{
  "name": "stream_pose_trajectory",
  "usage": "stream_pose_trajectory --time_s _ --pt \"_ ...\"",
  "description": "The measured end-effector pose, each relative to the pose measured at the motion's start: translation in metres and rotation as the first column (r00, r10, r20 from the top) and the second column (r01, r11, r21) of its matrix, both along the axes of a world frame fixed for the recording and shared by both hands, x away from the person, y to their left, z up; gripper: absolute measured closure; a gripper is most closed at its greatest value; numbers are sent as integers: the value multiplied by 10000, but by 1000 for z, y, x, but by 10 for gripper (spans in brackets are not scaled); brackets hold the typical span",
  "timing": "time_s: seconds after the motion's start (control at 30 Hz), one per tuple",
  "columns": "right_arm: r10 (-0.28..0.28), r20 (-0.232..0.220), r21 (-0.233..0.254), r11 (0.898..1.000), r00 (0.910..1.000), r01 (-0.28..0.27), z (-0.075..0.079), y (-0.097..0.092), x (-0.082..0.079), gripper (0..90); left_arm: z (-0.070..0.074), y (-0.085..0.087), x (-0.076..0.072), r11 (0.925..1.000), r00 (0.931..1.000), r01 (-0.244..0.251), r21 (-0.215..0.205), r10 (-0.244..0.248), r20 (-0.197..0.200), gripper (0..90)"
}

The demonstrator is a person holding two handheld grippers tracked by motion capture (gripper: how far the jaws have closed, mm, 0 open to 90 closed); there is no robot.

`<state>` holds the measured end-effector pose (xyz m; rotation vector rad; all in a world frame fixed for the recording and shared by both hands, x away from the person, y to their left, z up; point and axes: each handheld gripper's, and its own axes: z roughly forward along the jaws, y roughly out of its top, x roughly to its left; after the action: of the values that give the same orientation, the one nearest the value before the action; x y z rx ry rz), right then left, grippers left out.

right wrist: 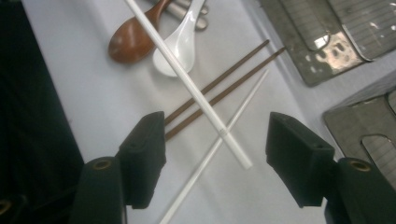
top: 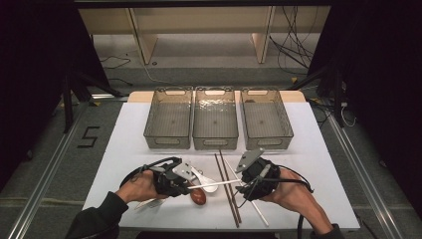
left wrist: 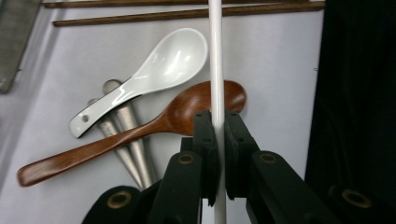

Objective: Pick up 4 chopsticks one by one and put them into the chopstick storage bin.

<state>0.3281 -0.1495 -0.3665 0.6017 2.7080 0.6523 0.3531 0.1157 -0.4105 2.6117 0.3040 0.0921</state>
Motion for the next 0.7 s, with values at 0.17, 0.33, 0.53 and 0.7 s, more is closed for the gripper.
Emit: stream_pose_trajectory --time_s 0.17,0.33,0.53,0.7 --pt "-1043 367 1017 9898 9939 1001 -1 -9 1 326 5 9 9 9924 9930 -1176 -350 1177 -1 849" --pt "-2242 99 1903 9572 9745 2183 -6 -18 1 301 7 20 18 9696 9725 -2319 -785 2328 30 849" --pt "-2921 -435 2517 9223 9554 2934 -18 -29 5 286 10 30 24 9410 9470 -3196 -1116 3210 -54 849" --pt "-3017 -687 2415 9198 9509 3093 -26 -34 1 277 12 38 30 9087 9188 -3922 -1432 3944 -143 849"
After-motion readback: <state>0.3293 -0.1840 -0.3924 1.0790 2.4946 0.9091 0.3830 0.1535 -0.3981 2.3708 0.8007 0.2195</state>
